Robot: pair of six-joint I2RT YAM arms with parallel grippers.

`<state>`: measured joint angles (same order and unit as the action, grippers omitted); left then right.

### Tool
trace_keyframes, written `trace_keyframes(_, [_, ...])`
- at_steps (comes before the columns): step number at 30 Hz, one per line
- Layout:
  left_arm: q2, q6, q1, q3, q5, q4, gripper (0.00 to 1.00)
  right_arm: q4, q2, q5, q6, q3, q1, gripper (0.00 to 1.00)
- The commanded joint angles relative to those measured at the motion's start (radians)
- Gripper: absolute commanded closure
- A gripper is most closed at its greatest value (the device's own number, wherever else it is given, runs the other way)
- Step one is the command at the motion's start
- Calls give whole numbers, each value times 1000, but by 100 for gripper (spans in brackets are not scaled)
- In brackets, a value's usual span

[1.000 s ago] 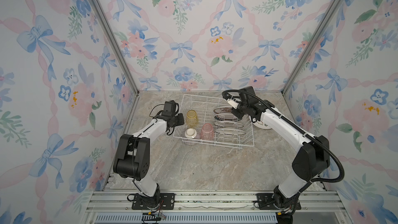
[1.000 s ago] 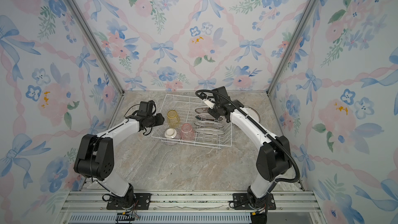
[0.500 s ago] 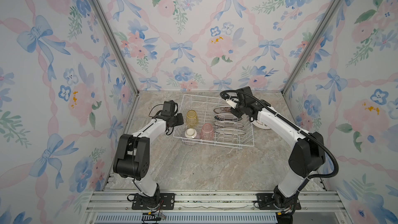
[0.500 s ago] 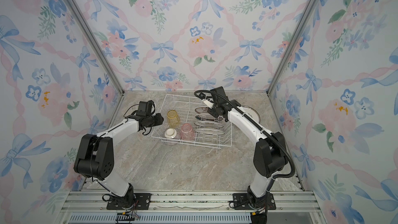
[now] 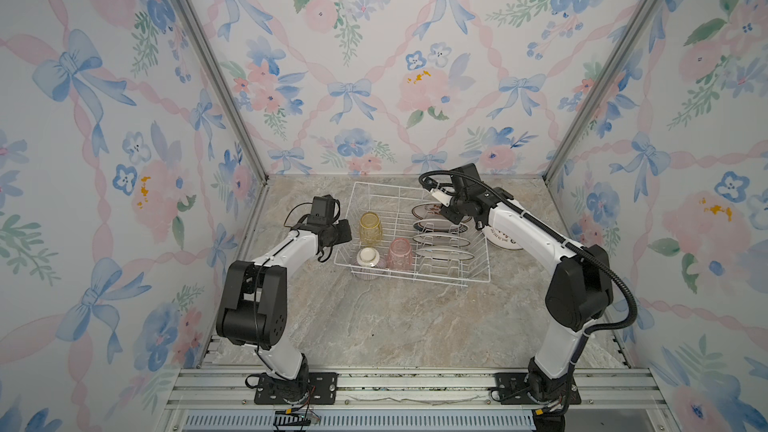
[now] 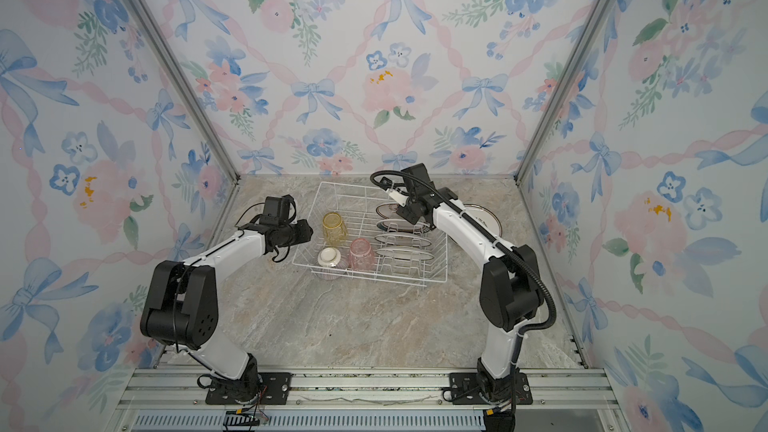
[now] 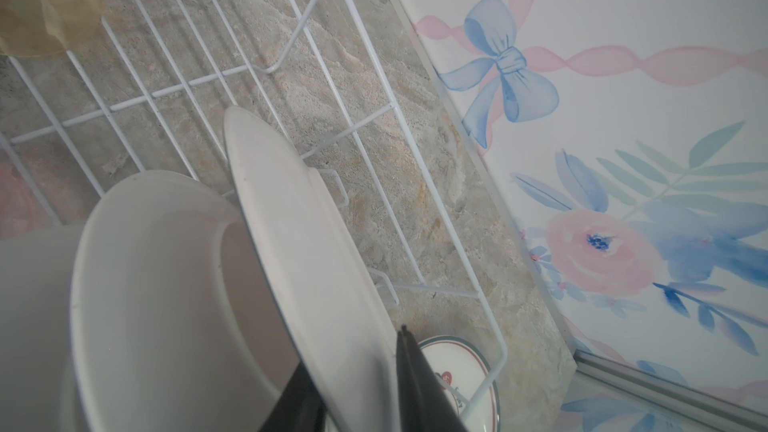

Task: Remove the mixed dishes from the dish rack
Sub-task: 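Lower the right gripper and grip the next printed plate in the rack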

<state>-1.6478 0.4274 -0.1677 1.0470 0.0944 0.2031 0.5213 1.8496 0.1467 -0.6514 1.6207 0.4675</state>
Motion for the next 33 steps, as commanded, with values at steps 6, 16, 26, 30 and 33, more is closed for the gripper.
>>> trace_keyframes(6, [39, -3, 13, -29, -7, -9, 63, 58, 24, -27, -23, 39, -6, 81])
trace_keyframes(16, [32, 1, 14, -27, -7, -11, 63, 7, 13, 35, -84, -7, 7, 93])
trace_keyframes(26, [33, 2, 14, -25, -7, -12, 64, -243, -98, 144, -149, -174, 26, 100])
trace_keyframes(30, [33, 2, 14, -25, -5, -12, 64, -315, -138, 162, -162, -212, 32, 100])
trace_keyframes(33, [33, 3, 14, -24, -2, -11, 64, -331, -164, 163, -150, -213, 33, 100])
